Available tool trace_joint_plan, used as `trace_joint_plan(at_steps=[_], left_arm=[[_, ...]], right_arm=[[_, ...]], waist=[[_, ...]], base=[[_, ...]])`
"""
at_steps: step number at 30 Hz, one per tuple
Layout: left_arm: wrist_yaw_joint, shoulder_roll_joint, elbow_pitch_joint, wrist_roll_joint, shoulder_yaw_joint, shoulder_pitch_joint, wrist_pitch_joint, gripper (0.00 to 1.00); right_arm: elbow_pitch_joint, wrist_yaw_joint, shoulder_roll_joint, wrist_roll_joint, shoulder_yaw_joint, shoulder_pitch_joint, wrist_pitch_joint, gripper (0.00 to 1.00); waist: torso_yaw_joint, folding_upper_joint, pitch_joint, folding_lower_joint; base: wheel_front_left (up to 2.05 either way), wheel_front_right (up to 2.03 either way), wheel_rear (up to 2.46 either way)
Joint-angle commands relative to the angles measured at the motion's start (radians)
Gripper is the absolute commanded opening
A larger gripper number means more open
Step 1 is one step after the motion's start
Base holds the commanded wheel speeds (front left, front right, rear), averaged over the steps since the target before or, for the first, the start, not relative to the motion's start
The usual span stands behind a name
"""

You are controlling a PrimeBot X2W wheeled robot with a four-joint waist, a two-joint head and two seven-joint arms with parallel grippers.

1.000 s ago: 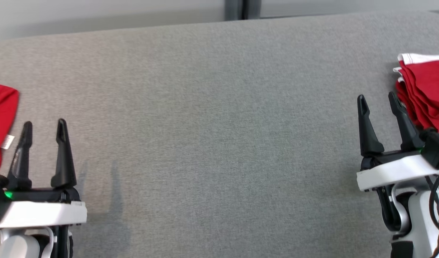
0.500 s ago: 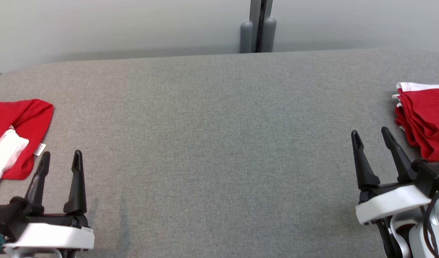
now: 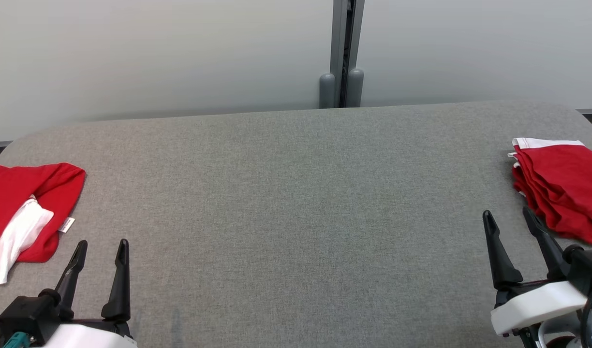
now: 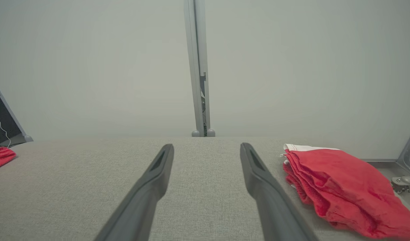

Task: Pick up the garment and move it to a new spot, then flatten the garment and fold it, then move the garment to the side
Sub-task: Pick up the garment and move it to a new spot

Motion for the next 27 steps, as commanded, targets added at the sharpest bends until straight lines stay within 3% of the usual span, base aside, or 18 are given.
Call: trace_joint_plan(at_steps=[1, 27], left_arm=[[0.005, 0.008, -0.005, 0.011, 0.002, 0.005, 0.002, 1.00], [0.039, 0.027, -0.039, 0.006, -0.015, -0.004, 0.057, 1.00]], right_arm=[[-0.010, 0.000, -0.003, -0.002, -0.009, 0.012, 0.004, 1.00], [-0.008, 0.000, 0.006, 0.005, -0.017, 0.017, 0.003, 1.00]], waist=[[-0.002, 0.0000, -0.006, 0.0000], [-0.001, 0.0000, -0.011, 0.0000]], base=[[0.00, 0.00, 0.00], [0.00, 0.00, 0.00]])
